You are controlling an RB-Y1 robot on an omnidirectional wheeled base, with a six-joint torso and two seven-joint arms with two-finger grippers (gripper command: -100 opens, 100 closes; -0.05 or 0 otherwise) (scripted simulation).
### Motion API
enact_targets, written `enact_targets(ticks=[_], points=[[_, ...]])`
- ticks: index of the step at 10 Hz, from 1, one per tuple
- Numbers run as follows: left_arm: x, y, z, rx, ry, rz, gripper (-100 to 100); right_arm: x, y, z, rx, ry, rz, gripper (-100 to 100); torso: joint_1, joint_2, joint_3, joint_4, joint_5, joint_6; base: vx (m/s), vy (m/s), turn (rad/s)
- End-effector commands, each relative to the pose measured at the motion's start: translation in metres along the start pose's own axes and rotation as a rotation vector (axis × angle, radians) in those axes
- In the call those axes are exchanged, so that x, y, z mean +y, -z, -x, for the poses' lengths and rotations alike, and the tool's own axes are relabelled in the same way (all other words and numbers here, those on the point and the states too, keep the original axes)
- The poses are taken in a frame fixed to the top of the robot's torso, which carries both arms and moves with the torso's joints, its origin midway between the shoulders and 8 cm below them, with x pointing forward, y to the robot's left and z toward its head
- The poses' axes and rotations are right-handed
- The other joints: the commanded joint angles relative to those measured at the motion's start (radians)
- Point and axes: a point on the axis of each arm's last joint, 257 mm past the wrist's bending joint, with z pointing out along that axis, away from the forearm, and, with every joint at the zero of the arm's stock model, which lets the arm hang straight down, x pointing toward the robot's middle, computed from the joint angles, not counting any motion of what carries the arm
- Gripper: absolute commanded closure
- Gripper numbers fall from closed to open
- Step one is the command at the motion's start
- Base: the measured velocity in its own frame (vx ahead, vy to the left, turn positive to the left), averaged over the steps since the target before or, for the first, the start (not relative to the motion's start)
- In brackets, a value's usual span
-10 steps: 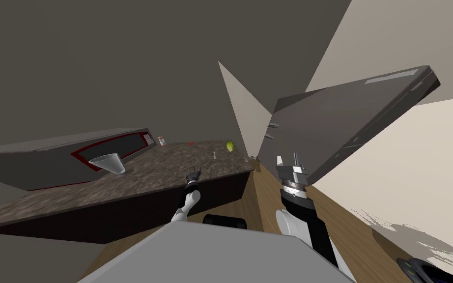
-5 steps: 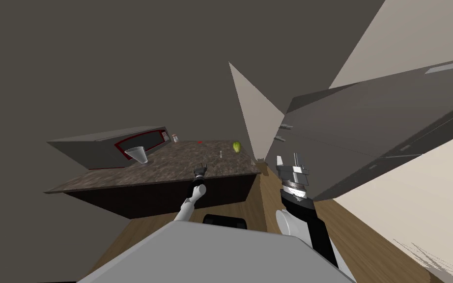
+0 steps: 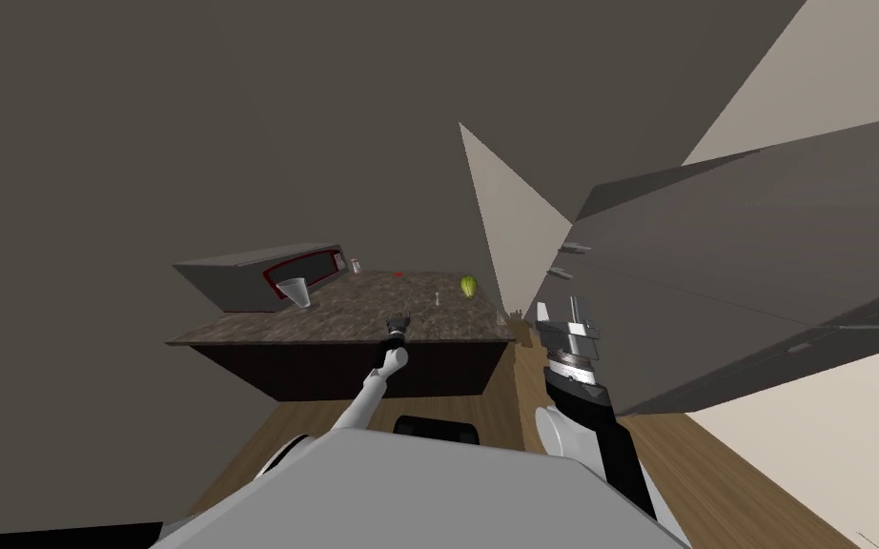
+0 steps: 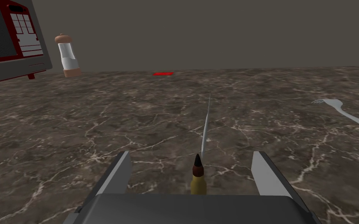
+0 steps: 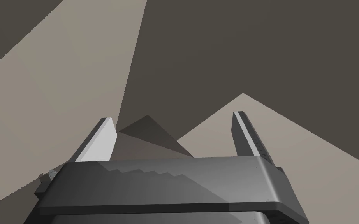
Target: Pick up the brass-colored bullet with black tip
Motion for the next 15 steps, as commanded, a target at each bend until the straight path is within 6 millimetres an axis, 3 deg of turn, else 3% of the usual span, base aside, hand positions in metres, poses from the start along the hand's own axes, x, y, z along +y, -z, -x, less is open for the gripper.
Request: enact_targets(ticks=[1, 3, 4, 8, 9, 10, 14, 15], points=[[0.015, -0.01, -0.005, 0.005, -0.012, 0.03, -100, 0.0, 0.0, 0.0, 0.0, 0.0, 0.0, 0, 0.0, 0.0, 0.0, 0.0, 0.0, 0.0, -0.018, 0.001, 0.212], [0.016, -0.009, -0.006, 0.005, -0.013, 0.03, -100, 0.0, 0.0, 0.0, 0.0, 0.0, 0.0, 0, -0.001, 0.0, 0.0, 0.0, 0.0, 0.001, -0.005, 0.001, -0.017], [0.017, -0.01, -0.007, 0.006, -0.012, 0.031, 100, 0.0, 0.0, 0.0, 0.0, 0.0, 0.0, 0, -0.001, 0.0, 0.0, 0.0, 0.0, 0.001, 0.0, 0.0, 0.0], [0.017, -0.01, -0.007, 0.006, -0.012, 0.031, 100, 0.0, 0.0, 0.0, 0.0, 0.0, 0.0, 0, 0.0, -0.001, 0.0, 0.0, 0.0, 0.001, 0.0, 0.0, 0.0], [0.017, -0.01, -0.007, 0.006, -0.012, 0.031, 0, 0.0, 0.0, 0.0, 0.0, 0.0, 0.0, 0, 0.0, -0.001, 0.0, 0.0, 0.0, 0.001, 0.0, 0.0, 0.0], [-0.008, -0.001, -0.004, 0.01, 0.012, -0.016, 100, 0.0, 0.0, 0.0, 0.0, 0.0, 0.0, 0, 0.0, -0.001, 0.0, 0.0, 0.0, 0.001, 0.02, -0.007, -0.375], [-0.042, 0.02, 0.012, -0.01, 0.025, -0.077, 100, 0.0, 0.0, 0.0, 0.0, 0.0, 0.0, 0, -0.003, -0.007, -0.007, -0.006, 0.003, 0.006, 0.023, -0.001, -0.197], [-0.06, 0.025, 0.009, -0.002, 0.042, -0.117, 100, 0.0, 0.0, 0.0, 0.0, 0.0, 0.0, 0, -0.002, -0.007, -0.008, -0.008, 0.004, 0.004, 0.019, -0.012, -0.331]])
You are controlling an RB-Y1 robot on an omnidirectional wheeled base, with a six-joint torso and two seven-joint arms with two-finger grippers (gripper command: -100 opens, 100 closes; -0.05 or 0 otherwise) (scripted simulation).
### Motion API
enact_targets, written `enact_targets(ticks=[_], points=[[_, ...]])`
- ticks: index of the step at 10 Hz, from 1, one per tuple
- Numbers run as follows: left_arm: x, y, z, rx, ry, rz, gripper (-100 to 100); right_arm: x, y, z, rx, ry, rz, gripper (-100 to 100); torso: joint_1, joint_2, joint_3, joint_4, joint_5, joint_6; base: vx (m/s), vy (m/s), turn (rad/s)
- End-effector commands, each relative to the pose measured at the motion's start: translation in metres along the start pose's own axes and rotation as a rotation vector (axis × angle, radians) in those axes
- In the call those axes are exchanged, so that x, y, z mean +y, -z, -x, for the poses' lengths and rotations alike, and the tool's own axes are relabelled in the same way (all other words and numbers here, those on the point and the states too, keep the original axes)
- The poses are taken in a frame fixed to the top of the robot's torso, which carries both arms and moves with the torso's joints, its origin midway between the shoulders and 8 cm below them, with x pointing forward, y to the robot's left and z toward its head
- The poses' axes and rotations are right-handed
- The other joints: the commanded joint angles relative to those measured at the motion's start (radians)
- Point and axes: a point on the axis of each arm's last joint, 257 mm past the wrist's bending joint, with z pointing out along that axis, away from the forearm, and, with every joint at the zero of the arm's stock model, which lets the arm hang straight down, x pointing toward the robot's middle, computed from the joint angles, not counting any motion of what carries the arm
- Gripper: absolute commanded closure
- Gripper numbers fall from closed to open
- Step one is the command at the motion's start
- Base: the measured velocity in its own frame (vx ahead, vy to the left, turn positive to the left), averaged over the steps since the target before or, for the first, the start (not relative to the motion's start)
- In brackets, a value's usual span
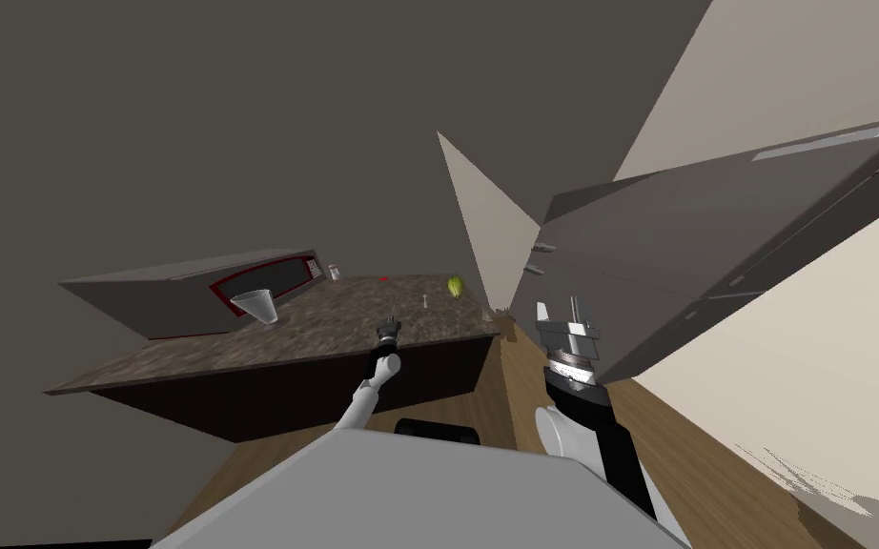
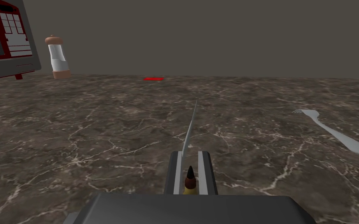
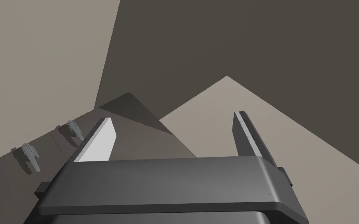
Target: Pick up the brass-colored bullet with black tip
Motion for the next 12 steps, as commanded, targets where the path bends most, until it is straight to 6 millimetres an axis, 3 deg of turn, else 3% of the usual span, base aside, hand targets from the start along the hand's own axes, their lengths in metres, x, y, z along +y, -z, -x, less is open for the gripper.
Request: enact_targets(ticks=[1, 2, 3, 5, 6, 8, 9, 11, 12], points=[[-0.017, 0.01, 0.002, -0.003, 0.008, -0.029, 100, 0.0, 0.0, 0.0, 0.0, 0.0, 0.0, 0, 0.0, 0.0, 0.0, 0.0, 0.0, 0.0, 0.015, 0.001, -0.251], [-0.023, 0.016, 0.01, -0.017, 0.002, -0.035, 100, 0.0, 0.0, 0.0, 0.0, 0.0, 0.0, 0, 0.0, -0.001, -0.001, 0.0, 0.0, -0.001, 0.013, 0.002, -0.001], [-0.045, 0.021, 0.002, 0.002, 0.019, -0.079, 100, 0.0, 0.0, 0.0, 0.0, 0.0, 0.0, 0, 0.002, 0.0, -0.001, -0.003, 0.001, -0.004, 0.024, -0.009, -0.356], [-0.056, 0.033, 0.014, -0.021, 0.009, -0.093, 100, 0.0, 0.0, 0.0, 0.0, 0.0, 0.0, 0, 0.003, -0.001, -0.003, -0.005, 0.003, -0.003, 0.016, 0.001, -0.102], [-0.077, 0.039, 0.009, -0.008, 0.021, -0.135, 100, 0.0, 0.0, 0.0, 0.0, 0.0, 0.0, 0, 0.005, -0.001, -0.004, -0.008, 0.005, -0.006, 0.017, -0.009, -0.348], [-0.09, 0.052, 0.016, -0.023, 0.011, -0.151, 100, 0.0, 0.0, 0.0, 0.0, 0.0, 0.0, 0, 0.006, -0.003, -0.006, -0.01, 0.007, -0.004, 0.013, 0.003, -0.1], [-0.109, 0.057, 0.011, -0.011, 0.019, -0.192, 100, 0.0, 0.0, 0.0, 0.0, 0.0, 0.0, 0, 0.008, -0.002, -0.007, -0.011, 0.007, -0.007, 0.02, -0.006, -0.313], [-0.123, 0.072, 0.016, -0.023, 0.008, -0.208, 100, 0.0, 0.0, 0.0, 0.0, 0.0, 0.0, 0, 0.009, -0.003, -0.008, -0.012, 0.008, -0.006, 0.014, 0.005, -0.121], [-0.143, 0.08, 0.012, -0.015, 0.012, -0.249, 100, 0.0, 0.0, 0.0, 0.0, 0.0, 0.0, 0, 0.01, -0.003, -0.008, -0.014, 0.01, -0.008, 0.024, -0.007, -0.319]])
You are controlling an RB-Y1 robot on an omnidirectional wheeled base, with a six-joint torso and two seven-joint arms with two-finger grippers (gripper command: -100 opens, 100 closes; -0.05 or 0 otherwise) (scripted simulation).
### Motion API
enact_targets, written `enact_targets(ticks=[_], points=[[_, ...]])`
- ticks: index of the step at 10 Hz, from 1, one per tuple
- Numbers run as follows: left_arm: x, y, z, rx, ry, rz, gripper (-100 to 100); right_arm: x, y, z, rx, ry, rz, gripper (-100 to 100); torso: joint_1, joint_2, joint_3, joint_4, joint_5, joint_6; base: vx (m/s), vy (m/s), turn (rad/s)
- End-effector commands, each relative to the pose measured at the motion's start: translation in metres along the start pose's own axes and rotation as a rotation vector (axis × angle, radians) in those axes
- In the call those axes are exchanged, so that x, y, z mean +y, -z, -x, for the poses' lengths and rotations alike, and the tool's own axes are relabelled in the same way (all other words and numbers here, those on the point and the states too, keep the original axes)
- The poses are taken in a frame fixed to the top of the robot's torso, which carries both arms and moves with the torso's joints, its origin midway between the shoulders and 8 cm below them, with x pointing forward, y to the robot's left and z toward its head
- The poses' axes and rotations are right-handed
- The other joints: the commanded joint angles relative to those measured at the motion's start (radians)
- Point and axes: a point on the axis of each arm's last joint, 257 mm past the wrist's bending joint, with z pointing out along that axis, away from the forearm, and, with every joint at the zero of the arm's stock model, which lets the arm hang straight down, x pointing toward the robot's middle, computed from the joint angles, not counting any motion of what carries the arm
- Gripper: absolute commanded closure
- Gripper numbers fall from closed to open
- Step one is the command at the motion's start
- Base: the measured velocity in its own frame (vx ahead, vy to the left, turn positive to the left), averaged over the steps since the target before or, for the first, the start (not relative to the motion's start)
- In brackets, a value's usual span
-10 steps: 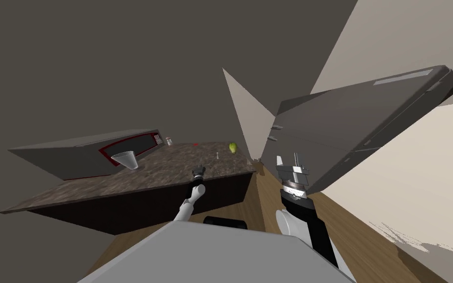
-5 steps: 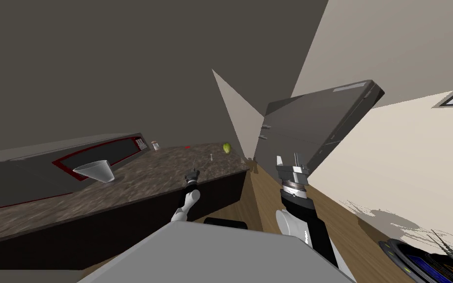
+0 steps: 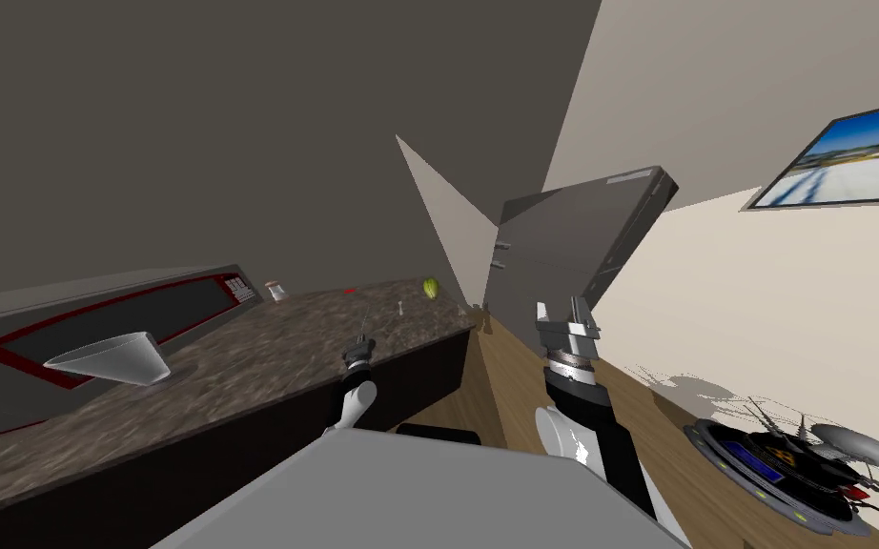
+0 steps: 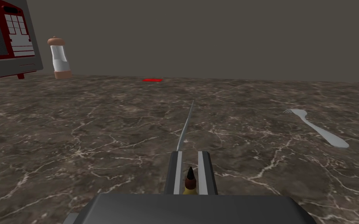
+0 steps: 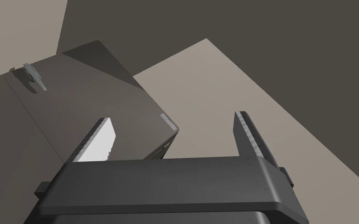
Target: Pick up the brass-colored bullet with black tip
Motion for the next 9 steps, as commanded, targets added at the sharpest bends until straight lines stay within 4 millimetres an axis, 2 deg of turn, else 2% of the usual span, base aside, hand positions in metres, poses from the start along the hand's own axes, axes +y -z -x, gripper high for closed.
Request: enact_targets(ticks=[1, 2, 3, 4, 5, 6, 7, 8, 9], points=[[-0.021, 0.009, -0.001, -0.005, -0.008, -0.031, 100, 0.0, 0.0, 0.0, 0.0, 0.0, 0.0, 0, 0.0, 0.0, 0.0, 0.0, 0.0, 0.0, 0.017, 0.004, -0.213], [-0.026, 0.013, -0.001, -0.006, -0.011, -0.037, 100, 0.0, 0.0, 0.0, 0.0, 0.0, 0.0, 0, 0.001, 0.0, 0.0, 0.0, 0.0, -0.001, 0.006, 0.004, -0.006], [-0.05, 0.018, -0.006, 0.002, -0.011, -0.079, 100, 0.0, 0.0, 0.0, 0.0, 0.0, 0.0, 0, 0.001, 0.0, 0.0, 0.0, 0.0, -0.002, 0.015, -0.005, -0.285], [-0.059, 0.025, -0.009, 0.005, -0.018, -0.088, 100, 0.0, 0.0, 0.0, 0.0, 0.0, 0.0, 0, 0.001, 0.0, 0.0, 0.0, 0.0, 0.0, 0.019, 0.004, -0.222], [-0.081, 0.03, -0.016, 0.016, -0.019, -0.129, 100, 0.0, 0.0, 0.0, 0.0, 0.0, 0.0, 0, 0.001, 0.0, 0.0, 0.0, 0.0, -0.001, 0.029, 0.001, -0.413], [-0.09, 0.037, -0.021, 0.024, -0.026, -0.137, 100, 0.0, 0.0, 0.0, 0.0, 0.0, 0.0, 0, 0.001, -0.001, 0.0, 0.0, 0.0, 0.001, 0.027, 0.01, -0.23], [-0.098, 0.043, -0.015, 0.008, -0.038, -0.145, 100, 0.0, 0.0, 0.0, 0.0, 0.0, 0.0, 0, 0.001, -0.001, -0.001, 0.0, 0.0, -0.001, 0.013, 0.007, 0.023], [-0.12, 0.05, -0.033, 0.04, -0.038, -0.184, 100, 0.0, 0.0, 0.0, 0.0, 0.0, 0.0, 0, 0.001, 0.0, 0.0, -0.001, 0.0, -0.003, 0.014, -0.006, -0.338], [-0.131, 0.06, -0.026, 0.019, -0.056, -0.195, 100, 0.0, 0.0, 0.0, 0.0, 0.0, 0.0, 0, 0.001, 0.0, 0.0, 0.0, 0.0, 0.0, 0.018, 0.009, -0.236]])
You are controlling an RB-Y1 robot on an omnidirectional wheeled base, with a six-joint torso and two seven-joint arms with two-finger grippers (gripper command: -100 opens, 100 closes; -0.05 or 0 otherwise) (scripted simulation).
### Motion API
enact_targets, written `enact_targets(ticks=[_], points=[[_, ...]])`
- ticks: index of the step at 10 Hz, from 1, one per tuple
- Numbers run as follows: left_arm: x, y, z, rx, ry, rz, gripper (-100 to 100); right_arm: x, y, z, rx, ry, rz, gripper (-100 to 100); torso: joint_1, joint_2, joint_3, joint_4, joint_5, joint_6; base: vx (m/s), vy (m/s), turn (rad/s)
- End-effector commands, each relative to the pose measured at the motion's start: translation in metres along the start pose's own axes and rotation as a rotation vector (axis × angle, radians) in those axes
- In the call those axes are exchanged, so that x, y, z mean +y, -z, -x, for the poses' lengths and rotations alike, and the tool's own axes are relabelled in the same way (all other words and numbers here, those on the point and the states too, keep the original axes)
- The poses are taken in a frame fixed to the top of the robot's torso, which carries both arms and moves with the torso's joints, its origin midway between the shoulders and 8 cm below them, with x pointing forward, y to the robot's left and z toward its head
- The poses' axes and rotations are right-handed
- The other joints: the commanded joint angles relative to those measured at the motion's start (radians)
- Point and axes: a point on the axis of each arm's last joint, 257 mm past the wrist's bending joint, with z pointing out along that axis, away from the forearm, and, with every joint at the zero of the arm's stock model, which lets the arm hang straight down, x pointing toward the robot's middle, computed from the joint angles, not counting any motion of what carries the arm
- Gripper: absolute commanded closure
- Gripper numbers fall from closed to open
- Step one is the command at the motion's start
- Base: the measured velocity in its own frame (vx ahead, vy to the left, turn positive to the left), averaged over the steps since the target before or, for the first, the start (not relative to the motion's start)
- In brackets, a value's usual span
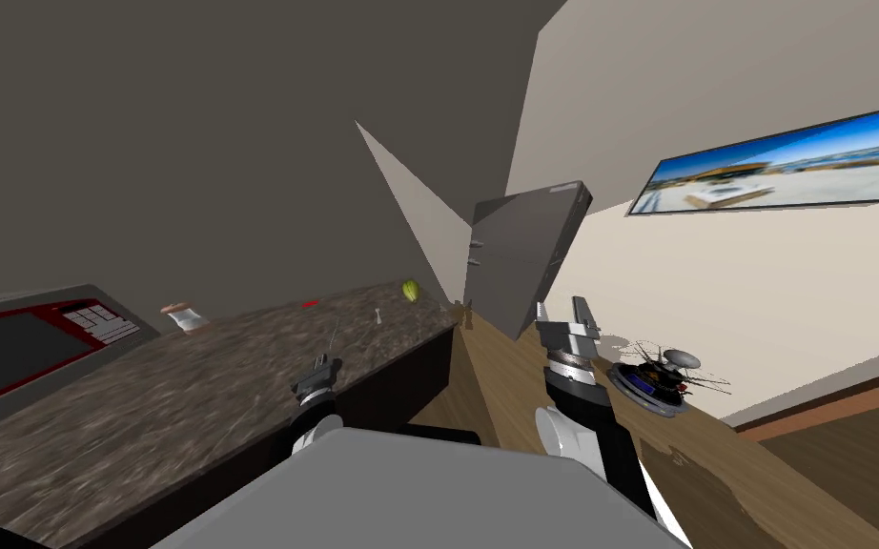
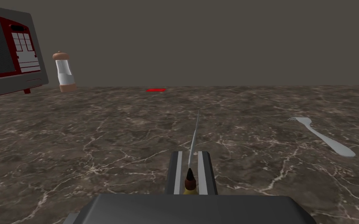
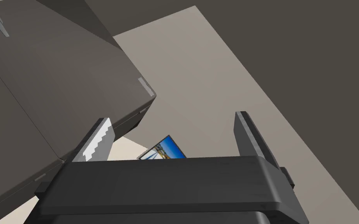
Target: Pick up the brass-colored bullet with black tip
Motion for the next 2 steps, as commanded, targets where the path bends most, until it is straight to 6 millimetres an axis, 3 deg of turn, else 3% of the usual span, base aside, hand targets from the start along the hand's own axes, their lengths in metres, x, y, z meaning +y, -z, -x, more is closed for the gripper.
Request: enact_targets(ticks=[1, 2], points=[[0.0, 0.0, 0.0, 0.0, 0.0, 0.0, 100, 0.0, 0.0, 0.0, 0.0, 0.0, 0.0, 0, 0.0, 0.0, 0.0, 0.0, 0.0, 0.0, 0.005, 0.007, -0.01], [-0.0019, 0.0006, 0.0002, 0.0, -0.001, -0.003, 0, 0.0, 0.0, 0.0, 0.0, 0.0, 0.0, 0, 0.0, 0.0, 0.0, 0.0, 0.0, 0.0, 0.0, 0.0, 0.0]])
